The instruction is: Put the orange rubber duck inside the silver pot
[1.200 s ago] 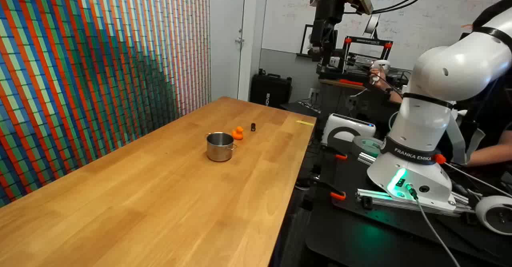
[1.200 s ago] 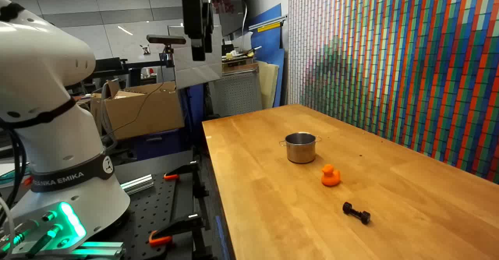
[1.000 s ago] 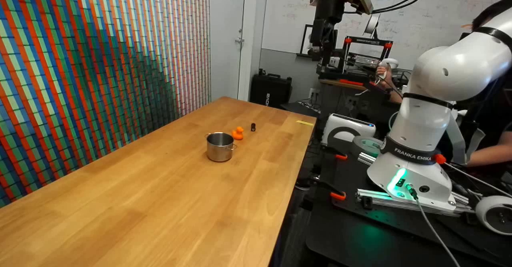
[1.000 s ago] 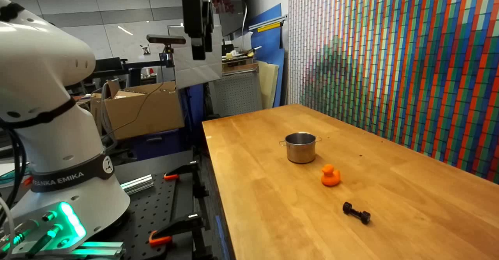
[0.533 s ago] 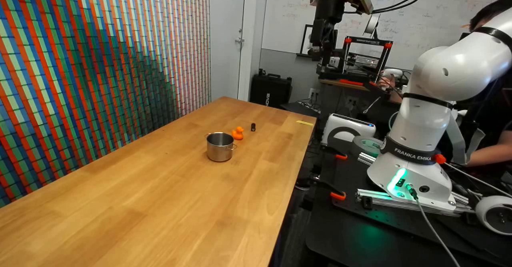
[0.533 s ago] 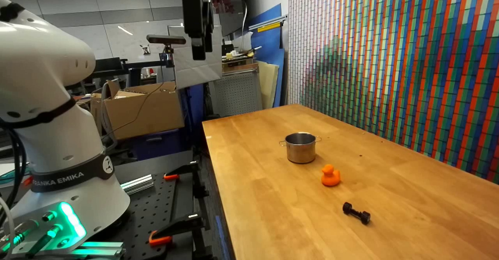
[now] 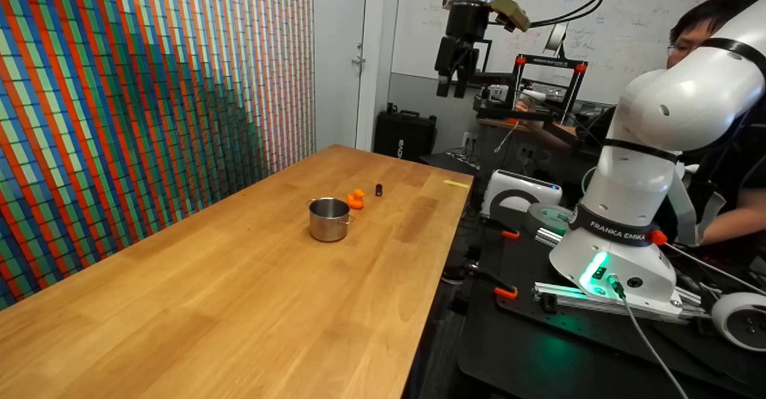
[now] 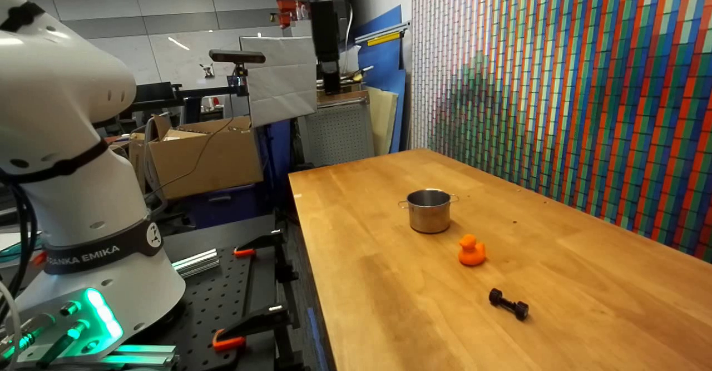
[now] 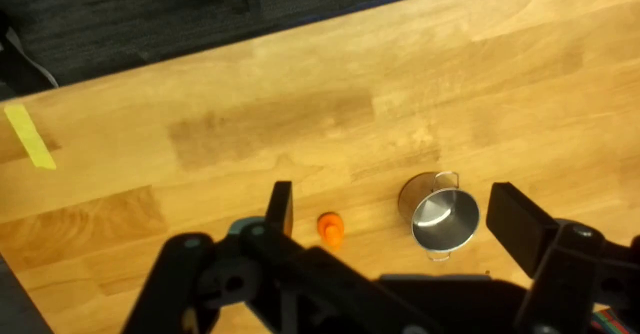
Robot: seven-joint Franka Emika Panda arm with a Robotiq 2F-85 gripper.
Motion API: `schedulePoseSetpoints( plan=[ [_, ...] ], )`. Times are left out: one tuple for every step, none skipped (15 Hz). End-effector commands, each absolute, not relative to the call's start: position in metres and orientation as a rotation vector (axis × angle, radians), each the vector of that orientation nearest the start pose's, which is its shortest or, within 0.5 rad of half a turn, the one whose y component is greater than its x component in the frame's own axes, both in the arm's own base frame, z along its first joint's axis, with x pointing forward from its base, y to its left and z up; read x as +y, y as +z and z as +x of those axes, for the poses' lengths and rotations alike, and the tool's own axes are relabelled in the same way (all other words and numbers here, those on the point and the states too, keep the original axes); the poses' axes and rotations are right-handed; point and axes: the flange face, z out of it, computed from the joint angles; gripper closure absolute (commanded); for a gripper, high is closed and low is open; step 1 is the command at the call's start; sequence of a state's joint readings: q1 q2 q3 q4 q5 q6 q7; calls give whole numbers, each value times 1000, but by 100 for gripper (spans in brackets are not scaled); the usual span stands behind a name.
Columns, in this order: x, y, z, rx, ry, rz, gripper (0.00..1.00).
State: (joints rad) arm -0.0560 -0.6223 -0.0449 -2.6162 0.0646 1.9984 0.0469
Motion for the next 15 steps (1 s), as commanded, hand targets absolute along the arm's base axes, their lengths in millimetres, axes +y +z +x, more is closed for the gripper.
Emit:
schedulePoseSetpoints(
  plan=[
    [-26,427,425,233,-66,-3092,0],
    [-23,417,440,237,-88,-3099,0],
    [-20,408,456,237,-96,-3104,0],
    [-16,393,471,243,-98,-3109,0],
    [-11,381,486,233,-88,-3113,0],
    [-4,365,500,222,-84,-3123,0],
    [1,350,514,214,-76,-3131,0],
    [7,333,527,200,-67,-3142,0],
    [4,316,541,183,-58,-3160,0],
    [4,300,554,169,-47,-3176,0],
    [2,281,566,159,-39,-3196,0],
    [0,263,579,149,-31,-3213,0],
    [-5,245,591,144,-22,-3230,0],
    [-9,228,601,137,-15,-3245,0],
    [-16,210,609,144,10,-3252,0]
  ],
)
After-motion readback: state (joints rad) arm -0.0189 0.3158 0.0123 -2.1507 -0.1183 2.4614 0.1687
